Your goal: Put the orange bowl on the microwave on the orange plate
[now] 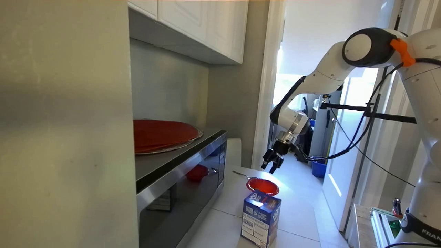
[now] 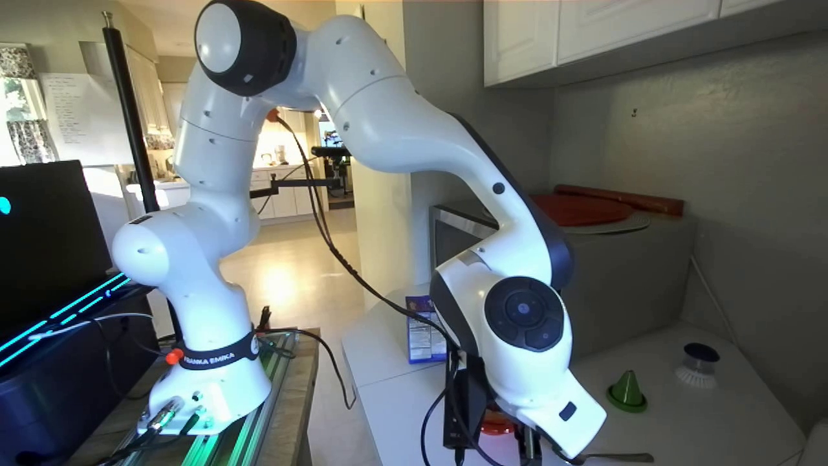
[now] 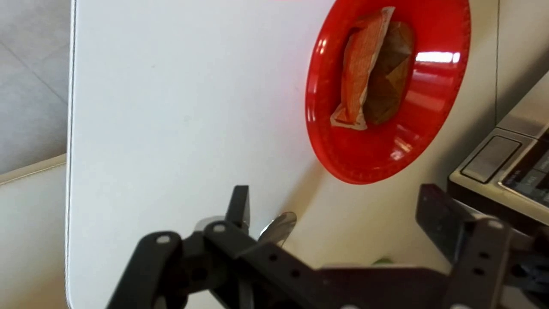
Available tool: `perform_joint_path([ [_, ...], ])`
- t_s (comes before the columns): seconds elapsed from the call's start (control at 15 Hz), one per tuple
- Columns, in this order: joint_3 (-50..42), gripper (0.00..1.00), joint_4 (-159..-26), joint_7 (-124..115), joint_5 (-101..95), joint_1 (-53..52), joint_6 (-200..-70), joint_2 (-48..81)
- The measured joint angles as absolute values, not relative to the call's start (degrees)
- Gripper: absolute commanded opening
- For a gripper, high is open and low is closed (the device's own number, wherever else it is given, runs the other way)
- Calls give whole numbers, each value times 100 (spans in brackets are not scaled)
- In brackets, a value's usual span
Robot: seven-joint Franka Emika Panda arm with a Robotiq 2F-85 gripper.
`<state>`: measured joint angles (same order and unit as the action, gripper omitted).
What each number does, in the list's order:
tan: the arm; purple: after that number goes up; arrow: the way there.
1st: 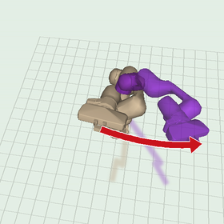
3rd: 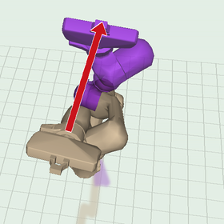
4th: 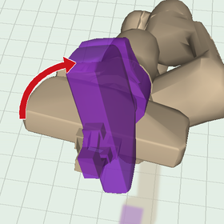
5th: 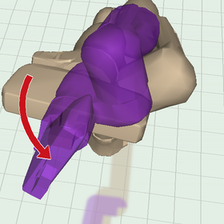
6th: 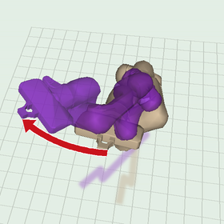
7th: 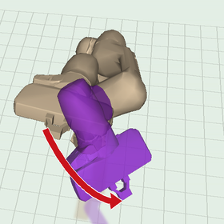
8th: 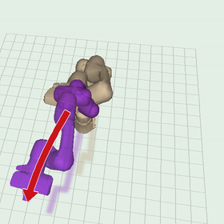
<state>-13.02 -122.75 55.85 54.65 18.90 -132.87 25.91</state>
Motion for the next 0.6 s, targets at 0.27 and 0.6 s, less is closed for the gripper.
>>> perform_joint_path([
  [0.27, -1276, 100, -12276, 5819, 5466, 2200, -13289, 2652],
  [0.6, -1207, 100, -12270, 6381, 5637, 2717, -12431, 2764],
])
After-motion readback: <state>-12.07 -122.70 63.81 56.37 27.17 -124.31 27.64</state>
